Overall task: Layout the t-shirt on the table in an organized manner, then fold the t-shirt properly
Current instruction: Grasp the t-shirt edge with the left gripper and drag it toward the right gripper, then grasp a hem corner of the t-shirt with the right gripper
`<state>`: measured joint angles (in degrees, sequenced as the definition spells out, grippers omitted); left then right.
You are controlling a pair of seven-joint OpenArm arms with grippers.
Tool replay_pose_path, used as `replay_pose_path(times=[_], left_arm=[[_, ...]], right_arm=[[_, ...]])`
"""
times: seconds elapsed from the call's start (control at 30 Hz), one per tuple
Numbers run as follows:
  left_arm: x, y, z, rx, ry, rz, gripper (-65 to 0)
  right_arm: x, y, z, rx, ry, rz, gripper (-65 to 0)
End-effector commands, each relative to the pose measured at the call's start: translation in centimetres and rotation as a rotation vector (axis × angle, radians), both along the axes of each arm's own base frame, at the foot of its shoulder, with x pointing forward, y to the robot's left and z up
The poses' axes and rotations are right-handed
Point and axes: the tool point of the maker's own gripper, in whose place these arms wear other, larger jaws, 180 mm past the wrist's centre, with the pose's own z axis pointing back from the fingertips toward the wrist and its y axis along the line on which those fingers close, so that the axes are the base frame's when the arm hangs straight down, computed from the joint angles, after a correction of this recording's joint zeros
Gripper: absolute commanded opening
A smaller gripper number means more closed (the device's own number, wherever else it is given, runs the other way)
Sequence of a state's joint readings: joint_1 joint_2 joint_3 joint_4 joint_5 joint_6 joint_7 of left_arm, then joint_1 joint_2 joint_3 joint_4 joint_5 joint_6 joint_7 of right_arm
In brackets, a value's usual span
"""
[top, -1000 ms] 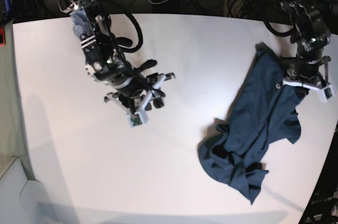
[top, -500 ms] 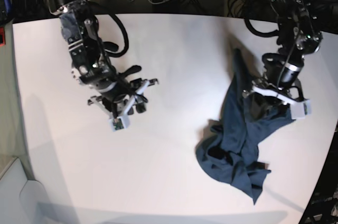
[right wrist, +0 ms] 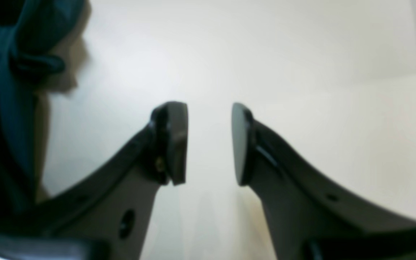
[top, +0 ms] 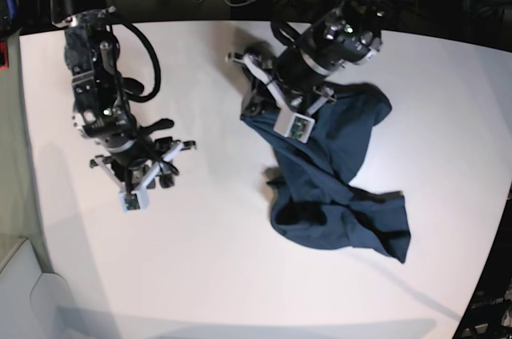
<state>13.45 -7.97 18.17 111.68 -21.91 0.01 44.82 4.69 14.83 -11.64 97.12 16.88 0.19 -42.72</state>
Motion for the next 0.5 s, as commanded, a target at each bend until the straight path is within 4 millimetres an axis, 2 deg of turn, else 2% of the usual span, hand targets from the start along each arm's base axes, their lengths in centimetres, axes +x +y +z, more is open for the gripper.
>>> replay_pose_path(times=[0.0,0.1,0.23,0.3,0.37,0.47], left_arm=[[0.3,0.3,0.9,-0.012,-0.033,0.006,-59.7],[-0.4,0.5,0.5,-0.041,0.005,-0.005,-47.9],[-1.0,0.7,0.6,-0.097,0.048,-0.032,-24.5],[-1.0,0.8,1.0,-0.123,0.049,-0.035,-16.3],[-0.5,1.3,1.6,-0.117,0.026,-0.036,-12.0],[0.7,3.4,2.1,-0.1,-0.003,0.017,-11.8]], right_arm=[[0.8,-0.1,1.6,0.004,-0.058,0.003,-43.3],[0.8,-0.1,1.6,0.004,-0.056,0.003,-43.3],[0.7,-0.1,1.4,0.003,-0.05,0.002,-43.3],[0.7,-0.1,1.4,0.003,-0.05,0.002,-43.3],[0.7,-0.1,1.4,0.003,-0.05,0.002,-43.3],[0.7,0.0,1.4,0.006,-0.05,0.002,-43.3]])
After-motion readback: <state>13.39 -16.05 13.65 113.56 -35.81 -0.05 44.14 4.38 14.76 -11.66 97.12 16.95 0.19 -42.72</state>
